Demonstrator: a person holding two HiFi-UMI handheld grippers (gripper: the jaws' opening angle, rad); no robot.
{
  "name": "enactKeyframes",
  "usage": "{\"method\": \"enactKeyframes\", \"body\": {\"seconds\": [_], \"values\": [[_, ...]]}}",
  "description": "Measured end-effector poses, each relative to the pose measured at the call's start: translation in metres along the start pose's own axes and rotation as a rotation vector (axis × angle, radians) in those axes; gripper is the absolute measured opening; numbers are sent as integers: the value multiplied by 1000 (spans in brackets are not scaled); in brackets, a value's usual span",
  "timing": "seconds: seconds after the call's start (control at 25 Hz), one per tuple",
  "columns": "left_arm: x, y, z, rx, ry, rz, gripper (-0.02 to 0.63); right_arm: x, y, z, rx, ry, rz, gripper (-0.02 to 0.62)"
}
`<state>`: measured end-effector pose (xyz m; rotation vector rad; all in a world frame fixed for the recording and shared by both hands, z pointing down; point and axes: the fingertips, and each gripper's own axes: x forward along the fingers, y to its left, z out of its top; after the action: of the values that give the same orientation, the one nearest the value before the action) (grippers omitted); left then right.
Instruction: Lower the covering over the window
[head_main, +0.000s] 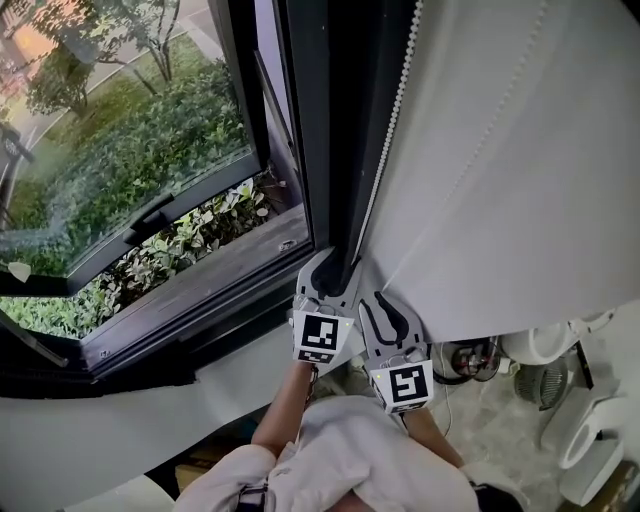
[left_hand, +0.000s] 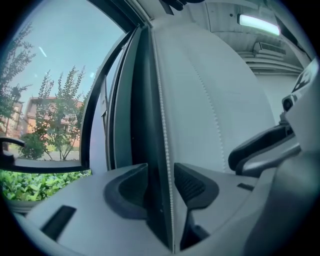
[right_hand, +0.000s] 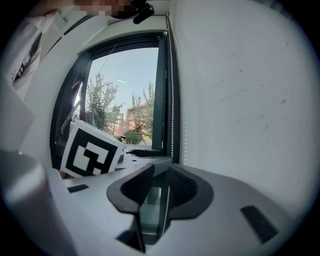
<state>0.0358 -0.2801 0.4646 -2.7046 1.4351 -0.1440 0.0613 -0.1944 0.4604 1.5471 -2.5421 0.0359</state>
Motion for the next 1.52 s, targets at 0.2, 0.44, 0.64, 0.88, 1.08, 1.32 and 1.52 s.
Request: {"method": "enactKeyframes", "body": {"seconds": [0.2,0.44,0.64,0.88,1.08,1.32,1.52], "values": [[9,3,-2,6,7,18,170,-1,0,3,-5,-10,-4,86],[14,5,-7,21,27,57,161,-6,-2,1,-6,1,-23,84],[9,6,-7,-6,13,20,64,-10,2,3,-12,-5,-22,84],[-10,-3,-8,-30,10,-41,15,-11,14,10,-27,-16,15,84],[-32,-10,-9,-38,14,-68,15,-13,17,25,-59,-48,45,84],[-58,-22,-15,-48,28,-87,15,-15,25,65,-102,-145,87,84],[-78,-30,-13,-50,23,-98,15,-9,37,99,-94,-226,116,84]]}}
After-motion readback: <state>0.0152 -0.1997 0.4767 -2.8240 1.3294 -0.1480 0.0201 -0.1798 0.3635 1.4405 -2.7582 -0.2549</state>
